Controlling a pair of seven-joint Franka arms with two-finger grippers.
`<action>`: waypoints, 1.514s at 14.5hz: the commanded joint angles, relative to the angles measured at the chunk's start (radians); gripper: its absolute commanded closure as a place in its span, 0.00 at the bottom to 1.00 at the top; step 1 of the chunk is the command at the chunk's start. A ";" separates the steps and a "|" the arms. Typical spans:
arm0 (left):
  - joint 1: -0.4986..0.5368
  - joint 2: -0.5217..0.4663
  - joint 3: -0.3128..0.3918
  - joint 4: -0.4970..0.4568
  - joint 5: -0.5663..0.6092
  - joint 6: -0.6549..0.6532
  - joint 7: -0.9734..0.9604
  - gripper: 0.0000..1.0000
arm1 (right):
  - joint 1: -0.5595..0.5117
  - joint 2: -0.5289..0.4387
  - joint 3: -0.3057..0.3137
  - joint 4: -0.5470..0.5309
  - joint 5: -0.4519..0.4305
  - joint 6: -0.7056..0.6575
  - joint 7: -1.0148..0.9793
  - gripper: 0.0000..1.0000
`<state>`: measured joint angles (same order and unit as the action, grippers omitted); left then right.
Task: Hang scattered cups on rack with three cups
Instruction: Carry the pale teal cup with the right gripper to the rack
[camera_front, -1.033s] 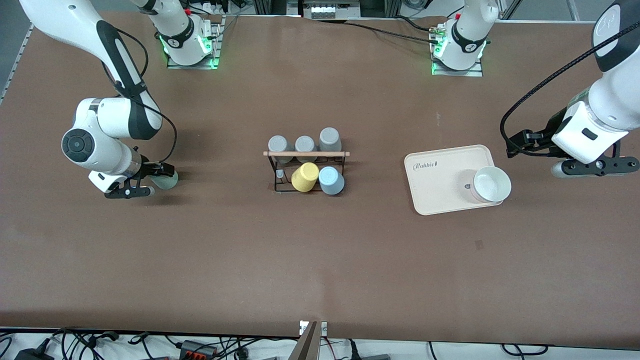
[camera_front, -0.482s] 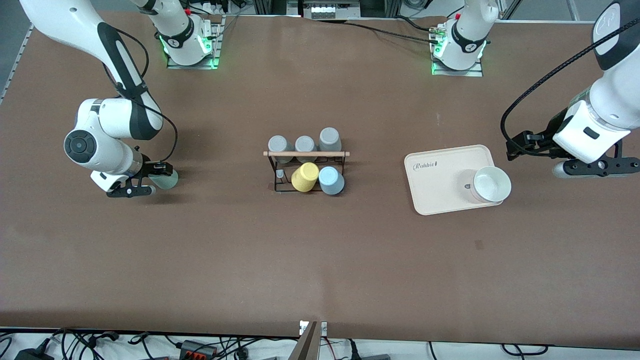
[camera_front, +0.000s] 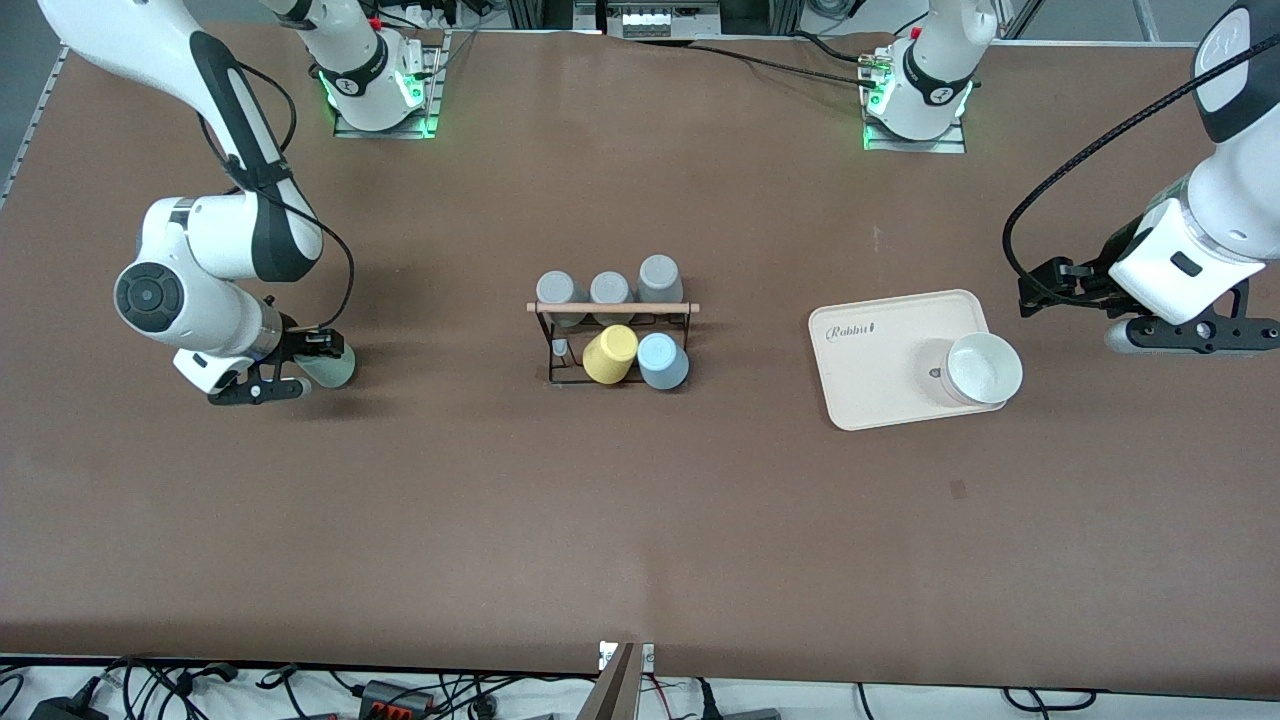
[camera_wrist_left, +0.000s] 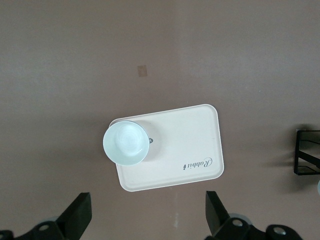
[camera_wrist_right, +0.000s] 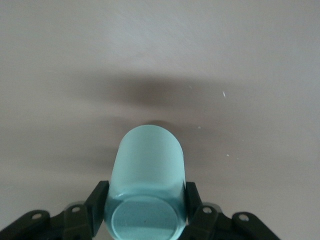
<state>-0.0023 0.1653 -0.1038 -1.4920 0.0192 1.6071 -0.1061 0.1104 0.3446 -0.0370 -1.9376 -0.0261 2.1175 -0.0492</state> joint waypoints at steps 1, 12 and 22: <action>0.004 -0.015 0.004 -0.007 -0.004 -0.015 0.028 0.00 | 0.050 0.004 0.038 0.217 0.015 -0.207 0.003 0.73; 0.005 -0.013 0.012 -0.005 -0.002 -0.012 0.031 0.00 | 0.357 0.106 0.042 0.465 0.112 -0.228 0.440 0.73; 0.005 -0.013 0.012 -0.005 -0.012 -0.019 0.031 0.00 | 0.448 0.177 0.046 0.546 0.115 -0.223 0.675 0.73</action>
<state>0.0000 0.1653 -0.0951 -1.4920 0.0192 1.5984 -0.0965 0.5447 0.4980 0.0134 -1.4249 0.0754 1.9031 0.5899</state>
